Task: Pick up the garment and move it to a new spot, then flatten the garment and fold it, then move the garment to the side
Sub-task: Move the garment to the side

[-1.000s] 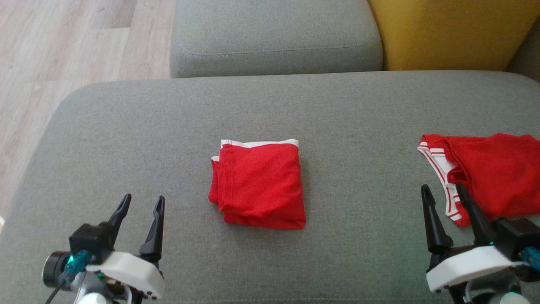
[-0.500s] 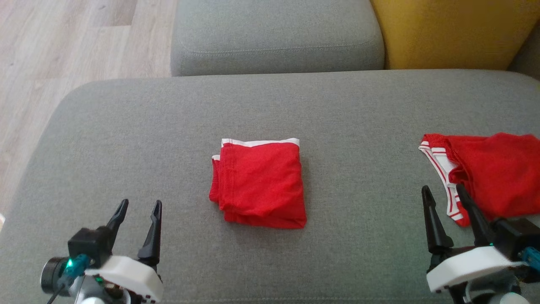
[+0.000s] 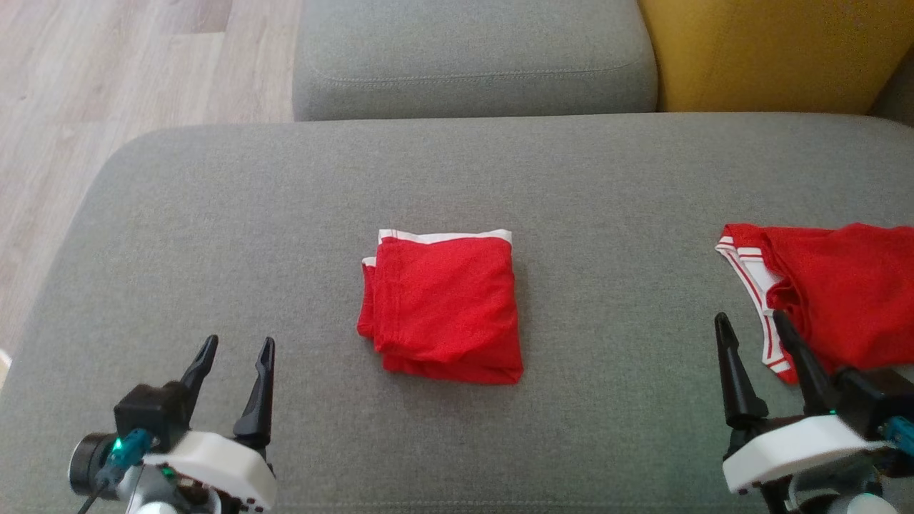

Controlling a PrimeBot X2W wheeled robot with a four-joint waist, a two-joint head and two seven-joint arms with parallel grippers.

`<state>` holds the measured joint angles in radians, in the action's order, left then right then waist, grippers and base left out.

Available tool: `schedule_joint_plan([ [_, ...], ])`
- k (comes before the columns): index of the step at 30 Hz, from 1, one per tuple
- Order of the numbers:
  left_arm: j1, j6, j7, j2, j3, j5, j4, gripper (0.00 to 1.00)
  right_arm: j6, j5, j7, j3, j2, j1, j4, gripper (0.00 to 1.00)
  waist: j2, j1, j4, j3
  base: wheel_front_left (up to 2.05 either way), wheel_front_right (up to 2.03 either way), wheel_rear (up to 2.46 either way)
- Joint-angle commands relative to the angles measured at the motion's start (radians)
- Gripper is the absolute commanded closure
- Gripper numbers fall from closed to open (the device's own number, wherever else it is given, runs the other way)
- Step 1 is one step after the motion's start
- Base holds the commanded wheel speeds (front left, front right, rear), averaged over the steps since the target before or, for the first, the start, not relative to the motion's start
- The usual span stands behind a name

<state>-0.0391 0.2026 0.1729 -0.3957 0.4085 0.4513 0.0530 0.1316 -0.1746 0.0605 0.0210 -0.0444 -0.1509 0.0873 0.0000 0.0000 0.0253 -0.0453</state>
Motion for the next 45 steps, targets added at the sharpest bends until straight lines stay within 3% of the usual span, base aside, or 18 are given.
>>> schedule_joint_plan([
  [1, 0.056, 0.006, 0.002, -0.030, -0.038, 0.003, -0.033, 0.00, -0.001, 0.006, -0.002, -0.016, -0.006, 0.058, 0.031, 0.00, 0.0000, 0.0000, 0.004, 0.003, 0.00, 0.00, 0.00],
  [12, 0.135, -0.013, 0.022, -0.019, -0.021, -0.011, -0.047, 0.00, -0.001, 0.007, 0.008, -0.022, -0.006, 0.166, -0.050, 0.00, 0.0000, 0.0000, 0.088, 0.086, 0.00, 0.00, 0.00],
  [21, 0.229, -0.051, 0.050, 0.011, 0.002, -0.024, -0.025, 0.00, -0.001, -0.024, -0.007, -0.179, -0.006, 0.382, -0.333, 0.00, 0.0000, 0.0000, 0.177, 0.179, 0.00, 0.00, 0.00],
  [29, 0.278, -0.077, 0.074, 0.048, 0.015, -0.027, 0.026, 0.00, -0.001, -0.087, -0.004, -0.291, -0.006, 0.524, -0.661, 0.00, 0.0000, 0.0000, 0.237, 0.223, 0.00, 0.00, 0.00],
  [36, 0.284, -0.083, 0.083, 0.059, 0.006, -0.032, 0.050, 0.00, -0.001, -0.157, 0.029, -0.349, -0.006, 0.556, -0.784, 0.00, 0.0000, 0.0000, 0.232, 0.223, 0.00, 0.00, 0.00],
  [37, 0.283, -0.083, 0.084, 0.059, 0.004, -0.033, 0.052, 0.00, -0.001, -0.172, 0.034, -0.361, -0.006, 0.559, -0.788, 0.09, 0.0000, 0.0000, 0.227, 0.222, 0.00, 0.00, 0.00],
  [38, 0.283, -0.084, 0.085, 0.059, 0.003, -0.033, 0.053, 0.00, -0.001, -0.182, 0.034, -0.371, -0.006, 0.565, -0.791, 0.58, 0.0000, 0.0000, 0.221, 0.221, 0.00, 0.00, 0.00],
  [39, 0.282, -0.085, 0.085, 0.058, 0.001, -0.034, 0.055, 0.00, -0.001, -0.188, 0.033, -0.379, -0.006, 0.570, -0.793, 0.85, 0.0000, 0.0000, 0.215, 0.220, 0.00, 0.00, 0.00],
  [40, 0.282, -0.085, 0.086, 0.057, -0.001, -0.035, 0.056, 0.00, -0.001, -0.193, 0.031, -0.386, -0.006, 0.576, -0.795, 1.00, 0.0000, 0.0000, 0.209, 0.219, 0.00, 0.00, 0.00],
  [45, 0.274, -0.083, 0.087, 0.048, -0.010, -0.039, 0.050, 0.00, -0.001, -0.190, 0.017, -0.414, -0.006, 0.605, -0.781, 1.00, 0.0000, 0.0000, 0.159, 0.216, 0.00, 0.00, 0.00],
])
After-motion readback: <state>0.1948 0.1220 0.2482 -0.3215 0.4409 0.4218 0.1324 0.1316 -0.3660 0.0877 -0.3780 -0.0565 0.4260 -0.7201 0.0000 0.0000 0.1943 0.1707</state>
